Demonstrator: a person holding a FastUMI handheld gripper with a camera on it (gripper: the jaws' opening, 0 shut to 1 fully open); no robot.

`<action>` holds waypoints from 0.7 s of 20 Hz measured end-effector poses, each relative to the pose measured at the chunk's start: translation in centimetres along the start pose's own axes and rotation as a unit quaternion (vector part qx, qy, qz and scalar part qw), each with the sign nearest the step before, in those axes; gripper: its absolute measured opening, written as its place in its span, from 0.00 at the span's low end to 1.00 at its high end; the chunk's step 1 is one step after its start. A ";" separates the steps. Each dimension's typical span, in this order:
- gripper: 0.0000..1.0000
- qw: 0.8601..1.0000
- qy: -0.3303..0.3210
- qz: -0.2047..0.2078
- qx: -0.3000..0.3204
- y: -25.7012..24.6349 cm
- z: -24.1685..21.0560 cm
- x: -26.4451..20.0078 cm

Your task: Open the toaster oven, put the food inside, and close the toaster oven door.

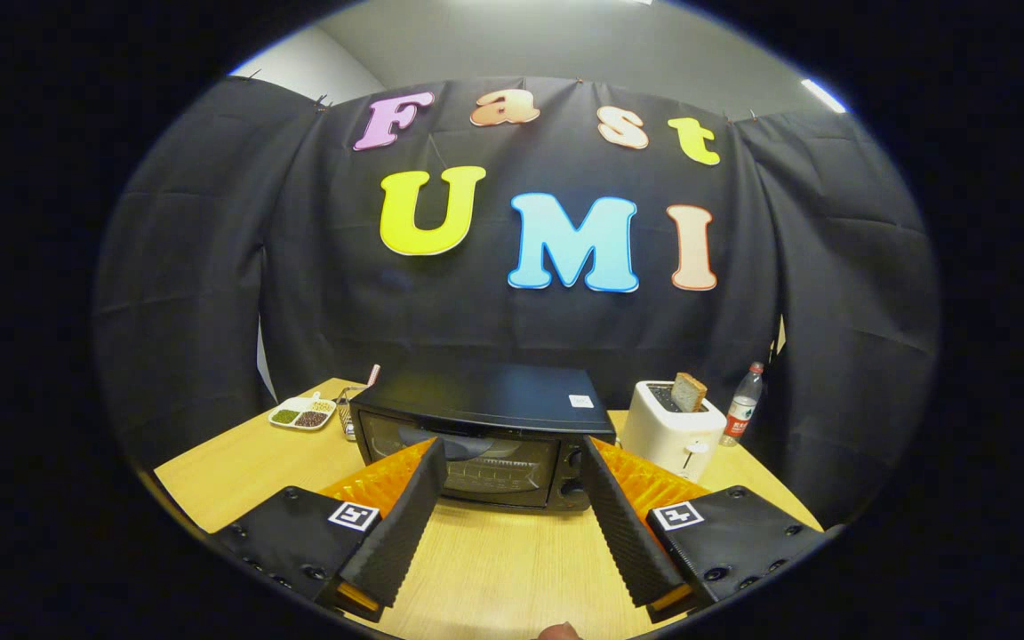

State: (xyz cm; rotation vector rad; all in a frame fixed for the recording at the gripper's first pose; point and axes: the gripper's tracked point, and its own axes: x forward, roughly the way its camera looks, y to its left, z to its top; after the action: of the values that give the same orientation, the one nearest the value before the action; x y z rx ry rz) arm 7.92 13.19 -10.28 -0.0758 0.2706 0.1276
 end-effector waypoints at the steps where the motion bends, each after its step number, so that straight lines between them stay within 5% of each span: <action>1: 0.96 1.000 -0.007 -0.003 0.000 -0.5 0.3 -1.0; 14: 0.96 0.999 -0.037 -0.025 0.014 -4.2 0.2 -7.0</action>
State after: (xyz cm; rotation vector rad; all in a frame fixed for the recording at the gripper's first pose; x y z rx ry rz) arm 1.83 8.27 -7.89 -0.0502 0.1964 0.0773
